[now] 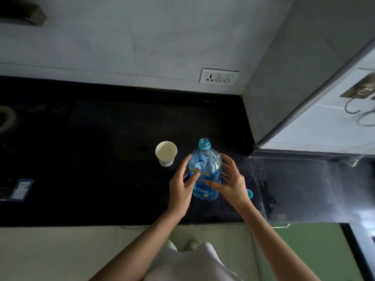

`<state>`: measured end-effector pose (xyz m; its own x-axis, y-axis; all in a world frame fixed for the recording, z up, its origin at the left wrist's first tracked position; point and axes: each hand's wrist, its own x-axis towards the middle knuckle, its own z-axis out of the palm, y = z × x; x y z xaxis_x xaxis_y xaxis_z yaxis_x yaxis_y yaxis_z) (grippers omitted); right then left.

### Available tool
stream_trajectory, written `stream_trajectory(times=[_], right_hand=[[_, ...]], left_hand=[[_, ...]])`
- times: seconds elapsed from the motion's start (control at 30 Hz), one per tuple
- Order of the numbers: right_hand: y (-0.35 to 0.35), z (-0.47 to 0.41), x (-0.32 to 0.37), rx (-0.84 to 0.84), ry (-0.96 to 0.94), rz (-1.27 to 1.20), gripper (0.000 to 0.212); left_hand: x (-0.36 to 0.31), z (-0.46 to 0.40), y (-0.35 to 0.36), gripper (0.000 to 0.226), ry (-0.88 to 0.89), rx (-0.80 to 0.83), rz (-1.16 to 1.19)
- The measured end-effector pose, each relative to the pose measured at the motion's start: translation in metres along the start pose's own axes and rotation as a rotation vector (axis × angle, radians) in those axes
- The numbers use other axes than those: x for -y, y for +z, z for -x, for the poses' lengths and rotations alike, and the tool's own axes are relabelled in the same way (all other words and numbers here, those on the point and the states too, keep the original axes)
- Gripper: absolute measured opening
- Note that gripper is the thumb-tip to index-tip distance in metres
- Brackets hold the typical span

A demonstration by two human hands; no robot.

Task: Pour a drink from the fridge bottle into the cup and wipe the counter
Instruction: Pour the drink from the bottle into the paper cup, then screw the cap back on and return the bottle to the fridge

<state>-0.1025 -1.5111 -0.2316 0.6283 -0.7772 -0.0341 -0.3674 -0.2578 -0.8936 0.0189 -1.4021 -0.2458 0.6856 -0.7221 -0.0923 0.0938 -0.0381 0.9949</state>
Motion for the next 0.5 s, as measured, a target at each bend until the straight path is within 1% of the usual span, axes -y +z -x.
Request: stream_trajectory(times=[0.23,0.5], right_hand=[[-0.018,-0.001,-0.013,0.049,0.019,-0.046,0.084],[-0.032,0.002,-0.025,0.05,0.03,-0.031,0.084]], left_hand=[[0.004,-0.004,0.005,0.055,0.036,0.053,-0.078],[0.007,-0.002,0.019,0.06,0.048,0.079,-0.063]])
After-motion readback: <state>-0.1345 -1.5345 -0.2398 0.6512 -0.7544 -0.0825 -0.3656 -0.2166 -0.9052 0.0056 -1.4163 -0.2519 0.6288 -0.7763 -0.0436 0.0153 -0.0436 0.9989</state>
